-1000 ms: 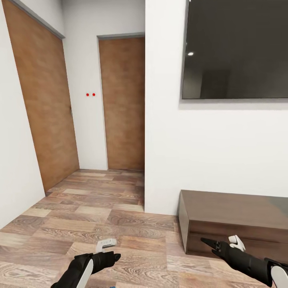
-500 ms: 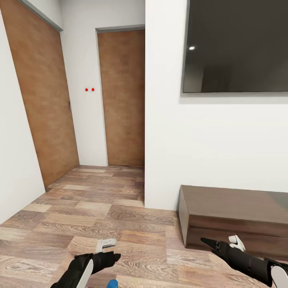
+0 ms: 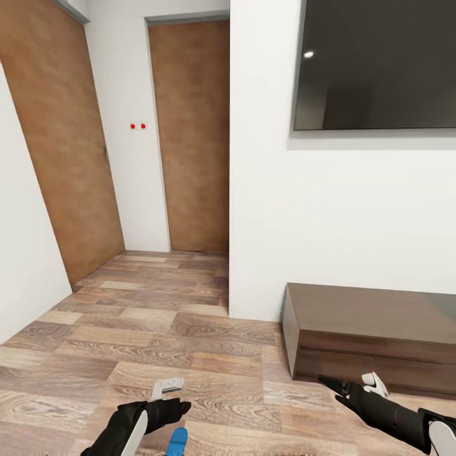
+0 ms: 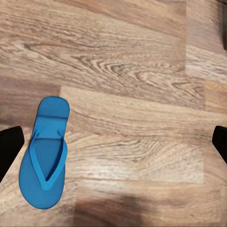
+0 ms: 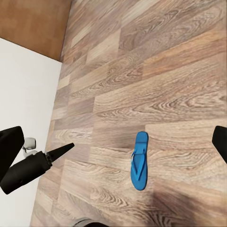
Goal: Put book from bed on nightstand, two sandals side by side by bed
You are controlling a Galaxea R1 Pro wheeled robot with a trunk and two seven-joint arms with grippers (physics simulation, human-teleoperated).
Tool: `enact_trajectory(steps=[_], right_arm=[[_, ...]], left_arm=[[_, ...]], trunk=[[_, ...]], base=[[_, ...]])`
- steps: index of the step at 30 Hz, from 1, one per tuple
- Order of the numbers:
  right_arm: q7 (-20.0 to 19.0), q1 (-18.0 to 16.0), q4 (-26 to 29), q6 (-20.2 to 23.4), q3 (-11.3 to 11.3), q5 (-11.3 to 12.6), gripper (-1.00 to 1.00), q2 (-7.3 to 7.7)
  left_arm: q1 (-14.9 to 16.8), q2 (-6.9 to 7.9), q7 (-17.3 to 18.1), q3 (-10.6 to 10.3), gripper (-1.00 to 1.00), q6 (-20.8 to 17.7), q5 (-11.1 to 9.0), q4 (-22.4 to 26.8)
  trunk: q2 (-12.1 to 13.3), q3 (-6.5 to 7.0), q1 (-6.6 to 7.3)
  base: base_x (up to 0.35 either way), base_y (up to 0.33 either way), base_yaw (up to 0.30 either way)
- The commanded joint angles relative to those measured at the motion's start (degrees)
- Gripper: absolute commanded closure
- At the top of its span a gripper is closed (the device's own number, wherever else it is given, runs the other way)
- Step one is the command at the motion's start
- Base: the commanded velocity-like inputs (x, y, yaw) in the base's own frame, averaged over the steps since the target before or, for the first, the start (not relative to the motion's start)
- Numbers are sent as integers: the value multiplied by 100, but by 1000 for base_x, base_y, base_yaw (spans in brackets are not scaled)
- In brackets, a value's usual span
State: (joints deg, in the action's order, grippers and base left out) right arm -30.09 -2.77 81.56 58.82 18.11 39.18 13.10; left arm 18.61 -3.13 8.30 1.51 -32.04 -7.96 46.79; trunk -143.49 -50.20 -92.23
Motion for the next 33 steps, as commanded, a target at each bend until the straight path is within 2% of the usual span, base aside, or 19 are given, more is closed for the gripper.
enact_trajectory(steps=[1, 16, 24, 33], right_arm=[[-49, -5, 0, 25, 9, -39, -100, -1], [-49, -5, -1, 25, 9, -42, -100, -1], [-49, -5, -4, 25, 9, -48, -100, -1], [-49, -5, -3, 25, 9, -70, -100, -1]], left_arm=[[2, -4, 4, 16, -100, -39, -39, 8], [2, -4, 5, 16, -100, -28, -39, 6], [2, -4, 5, 16, -100, 139, -47, 6], [2, -4, 5, 16, -100, 153, -48, 6]], trunk=[[-5, -29, -1], [-25, -361, -40], [-35, -539, -60], [-47, -738, -84]], base=[[0, 0, 0], [0, 0, 0], [0, 0, 0], [0, 0, 0]])
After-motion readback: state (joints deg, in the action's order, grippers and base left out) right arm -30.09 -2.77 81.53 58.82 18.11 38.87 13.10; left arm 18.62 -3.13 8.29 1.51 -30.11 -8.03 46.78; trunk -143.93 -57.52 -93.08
